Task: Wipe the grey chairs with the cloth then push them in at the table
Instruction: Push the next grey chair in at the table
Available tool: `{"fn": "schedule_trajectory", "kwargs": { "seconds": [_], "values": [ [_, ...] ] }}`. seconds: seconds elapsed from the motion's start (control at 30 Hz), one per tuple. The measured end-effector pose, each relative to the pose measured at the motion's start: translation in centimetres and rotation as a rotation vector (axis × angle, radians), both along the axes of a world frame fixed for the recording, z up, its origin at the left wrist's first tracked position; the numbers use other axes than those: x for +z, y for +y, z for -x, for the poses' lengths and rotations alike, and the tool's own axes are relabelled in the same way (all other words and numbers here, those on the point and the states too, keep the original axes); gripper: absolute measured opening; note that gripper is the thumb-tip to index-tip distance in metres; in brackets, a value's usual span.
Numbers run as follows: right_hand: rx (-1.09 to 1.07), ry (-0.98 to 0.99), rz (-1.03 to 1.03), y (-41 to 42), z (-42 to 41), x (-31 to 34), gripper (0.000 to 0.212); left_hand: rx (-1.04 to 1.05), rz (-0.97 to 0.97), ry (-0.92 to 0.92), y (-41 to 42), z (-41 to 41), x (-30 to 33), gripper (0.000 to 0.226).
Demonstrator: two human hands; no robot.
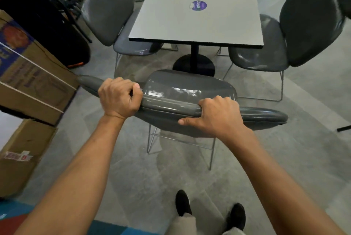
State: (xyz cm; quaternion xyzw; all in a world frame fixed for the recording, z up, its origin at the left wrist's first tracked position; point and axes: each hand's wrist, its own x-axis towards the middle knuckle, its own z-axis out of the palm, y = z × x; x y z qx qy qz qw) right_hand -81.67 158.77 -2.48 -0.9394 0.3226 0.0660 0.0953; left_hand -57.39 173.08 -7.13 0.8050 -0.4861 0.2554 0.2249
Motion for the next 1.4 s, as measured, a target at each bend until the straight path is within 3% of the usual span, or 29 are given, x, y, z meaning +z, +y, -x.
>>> {"fn": "schedule_trajectory", "kwargs": {
  "seconds": [0.27, 0.67, 0.83, 1.03, 1.4],
  "values": [
    [-0.051, -0.110, 0.220, 0.9, -0.4, -1.2, 0.080, -0.036, 0.035, 0.005, -0.5, -0.7, -0.5, 0.040],
    [-0.039, -0.261, 0.346, 0.8, -0.1, -2.6, 0.076, 0.008, 0.033, 0.007, -0.4, -0.4, -0.8, 0.042],
    [-0.050, -0.193, 0.367, 0.9, 0.1, -2.3, 0.087, -0.060, -0.165, 0.075, -0.3, -0.7, 1.0, 0.053],
    [-0.065, -0.150, 0.399, 1.6, -0.4, -2.3, 0.101, 0.036, -0.398, 0.148, 0.6, -1.2, 2.1, 0.072],
    [-0.002, -0.212, 0.406, 2.0, 0.4, -2.6, 0.092, 0.058, -0.408, 0.237, 3.0, 0.1, 2.6, 0.077]
  ]
}}
